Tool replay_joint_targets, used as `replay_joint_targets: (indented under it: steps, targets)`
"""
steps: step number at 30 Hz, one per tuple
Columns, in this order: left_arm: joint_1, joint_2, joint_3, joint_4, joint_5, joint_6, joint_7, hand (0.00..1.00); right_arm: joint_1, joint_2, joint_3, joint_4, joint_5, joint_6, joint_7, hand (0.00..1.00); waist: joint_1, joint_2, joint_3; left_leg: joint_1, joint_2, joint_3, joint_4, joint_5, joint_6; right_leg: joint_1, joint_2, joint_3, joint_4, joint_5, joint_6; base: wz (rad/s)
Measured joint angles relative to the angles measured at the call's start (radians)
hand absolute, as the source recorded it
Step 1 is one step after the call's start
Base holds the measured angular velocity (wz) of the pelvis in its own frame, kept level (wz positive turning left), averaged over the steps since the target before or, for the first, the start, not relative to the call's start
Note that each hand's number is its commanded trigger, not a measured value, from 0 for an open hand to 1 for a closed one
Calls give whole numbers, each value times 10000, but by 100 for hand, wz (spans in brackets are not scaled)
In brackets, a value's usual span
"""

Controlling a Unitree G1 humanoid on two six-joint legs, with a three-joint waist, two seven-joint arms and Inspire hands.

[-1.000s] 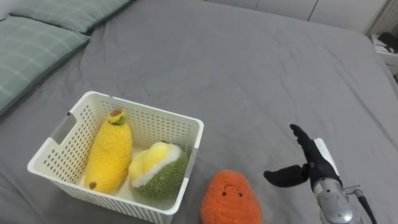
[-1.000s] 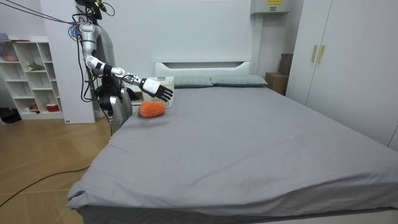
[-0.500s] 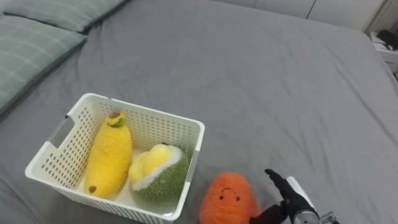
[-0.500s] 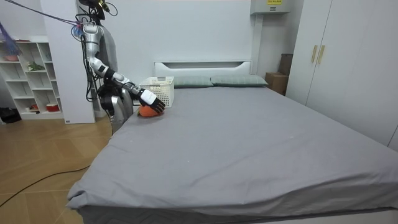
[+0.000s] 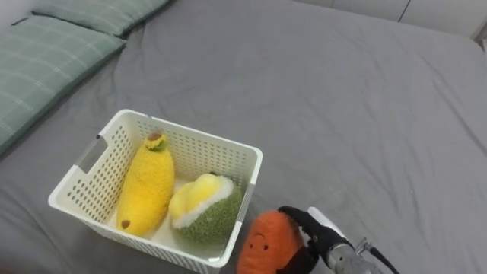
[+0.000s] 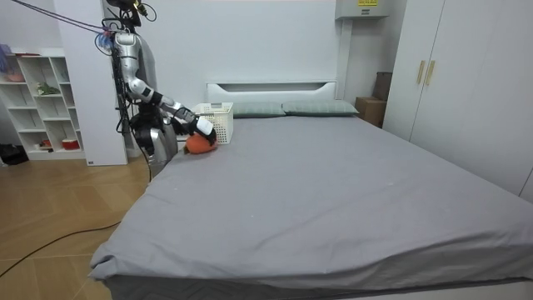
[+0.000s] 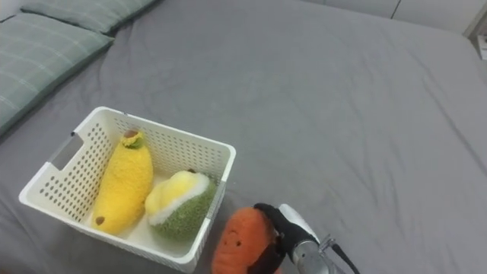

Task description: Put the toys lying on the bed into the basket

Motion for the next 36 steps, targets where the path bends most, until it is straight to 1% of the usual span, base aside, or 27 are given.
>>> replay_joint_targets:
  steps: [4, 8, 11, 16, 20, 22, 25, 27, 28, 30, 32, 33, 34, 36]
  targets:
    - [-11, 1, -6, 3, -5, 19, -47, 0, -334, 9, 11, 471, 0, 31, -114, 100, 2, -4, 9, 30, -5, -4, 17, 1, -1, 50, -5, -16, 0, 0, 0, 1]
    - [-12, 1, -26, 29, -13, 37, -67, 0, -335, 41, 48, 755, 6, 84, -224, 100, 31, -24, 27, 50, -5, -10, 17, 0, -2, 74, -3, -18, -2, -1, 1, 0]
    - [12, 3, -24, 33, -12, 38, -67, 0, -298, 163, 80, 857, -2, 77, -250, 100, 21, -39, 44, 43, -4, -14, 15, -1, -2, 67, 0, -3, -4, -1, 1, 0]
    - [13, 4, -21, 28, -6, 37, -64, 0, -299, 208, 99, 840, 5, 26, -264, 100, 21, -53, 35, 29, -5, -23, 11, -1, -1, 57, 0, -2, -4, -1, 1, 0]
    - [16, 2, 95, 21, 2, 32, -16, 0, -291, 201, 52, 807, 35, -21, -265, 100, 25, -84, 12, 12, -3, -1, 11, 0, -1, 37, -6, -19, -7, -1, 1, 0]
    - [43, -5, 113, -48, 0, 28, 0, 0, -292, 187, -39, 783, 70, -22, -278, 100, 35, -109, -6, 36, -6, 14, 9, 2, 2, 38, -10, 75, -4, -1, 1, -4]
    - [36, 0, 224, -55, 3, -6, 33, 0, -291, 135, -98, 757, 46, -54, -435, 100, -1, -105, -5, 59, -6, 17, 7, 2, 3, 48, -12, 98, -3, -1, 2, -1]
    - [38, 0, 324, -54, 4, -19, 33, 0, -278, 132, -389, 747, 35, -65, -471, 100, -27, -120, -14, 69, -11, 17, 4, 2, 3, 54, -13, 111, -4, -2, 3, 0]
    - [53, -2, 434, -52, 5, -29, 32, 0, -206, 129, -689, 630, 36, -58, -500, 100, -44, -129, -13, 118, -12, 18, -4, 3, 3, 93, -14, 112, -4, -3, 4, 0]
    - [125, 37, 562, -38, 7, -33, 33, 0, -16, 42, -1131, 139, 34, -45, -590, 100, -100, -140, -2, 232, -12, 23, -38, 3, 4, 190, -13, 121, -2, -6, 10, -2]
    - [287, 41, 846, -144, 13, -64, 31, 0, 133, -378, -1632, -1207, 65, -39, -713, 100, -177, -156, 13, 244, -2, 148, -45, 4, 6, 165, -8, 237, -1, -7, 12, -12]
    - [316, 51, 913, -161, 13, -65, 35, 0, 142, -462, -1764, -1497, 92, -51, -840, 100, -191, -170, 20, 252, 4, 173, -46, 4, 6, 166, -6, 252, -1, -7, 11, -12]
    - [337, 84, 1000, -161, 14, -70, 35, 0, 144, -549, -2111, -1917, 131, -97, -1048, 100, -218, -214, 8, 287, 13, 209, -49, 2, 4, 180, 0, 284, 1, -7, 11, -5]
    - [373, 110, 1091, -155, 14, -100, 37, 0, 140, -567, -2638, -2426, 73, -129, -1231, 100, -305, -267, 1, 343, 17, 208, -49, 2, 3, 237, -4, 246, 5, -7, 11, 0]
